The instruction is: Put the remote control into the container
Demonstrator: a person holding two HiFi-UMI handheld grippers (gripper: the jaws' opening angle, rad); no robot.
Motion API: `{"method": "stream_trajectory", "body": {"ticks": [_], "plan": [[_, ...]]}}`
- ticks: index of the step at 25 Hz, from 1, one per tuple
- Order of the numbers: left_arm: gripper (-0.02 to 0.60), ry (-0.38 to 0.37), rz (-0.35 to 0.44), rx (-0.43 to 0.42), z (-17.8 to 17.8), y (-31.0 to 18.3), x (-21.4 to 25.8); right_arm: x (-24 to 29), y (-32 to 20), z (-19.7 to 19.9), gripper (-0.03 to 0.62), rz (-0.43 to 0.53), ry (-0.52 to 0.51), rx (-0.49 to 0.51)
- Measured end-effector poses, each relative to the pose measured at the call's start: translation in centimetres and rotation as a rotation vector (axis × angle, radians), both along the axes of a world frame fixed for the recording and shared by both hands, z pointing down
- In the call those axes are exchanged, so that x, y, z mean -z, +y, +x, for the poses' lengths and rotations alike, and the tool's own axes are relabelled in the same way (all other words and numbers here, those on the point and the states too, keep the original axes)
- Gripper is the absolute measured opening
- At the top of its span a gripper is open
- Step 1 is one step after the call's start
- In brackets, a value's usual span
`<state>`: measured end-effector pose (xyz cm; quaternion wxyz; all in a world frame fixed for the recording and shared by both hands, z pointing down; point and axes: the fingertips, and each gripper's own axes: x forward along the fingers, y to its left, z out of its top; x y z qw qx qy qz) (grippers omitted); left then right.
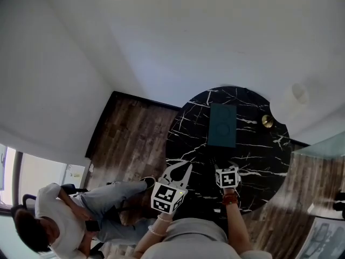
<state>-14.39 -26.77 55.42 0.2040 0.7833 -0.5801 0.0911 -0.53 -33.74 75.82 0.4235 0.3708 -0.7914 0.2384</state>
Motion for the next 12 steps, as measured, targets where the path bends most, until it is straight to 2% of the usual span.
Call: {"method": "stream_trajectory", "body": {"ticks": [9, 11, 12], "plan": [[0.006, -0.013, -0.003, -0.071, 2.8, -0.7, -0.5, 4.8, 0.6, 2.5, 0.208, 0.080, -0.094, -0.049], [0.006, -0.015, 0.000, -0.086, 3.4, -0.8, -0.5, 6.2, 0.7, 3.0, 0.166, 0.121, -0.105, -0.055], [0.006, -0.016, 0.001, -0.093, 3.7, -0.9, -0.4, 6.9, 0.8, 3.2, 0.124, 0.142, -0.111, -0.057]]}}
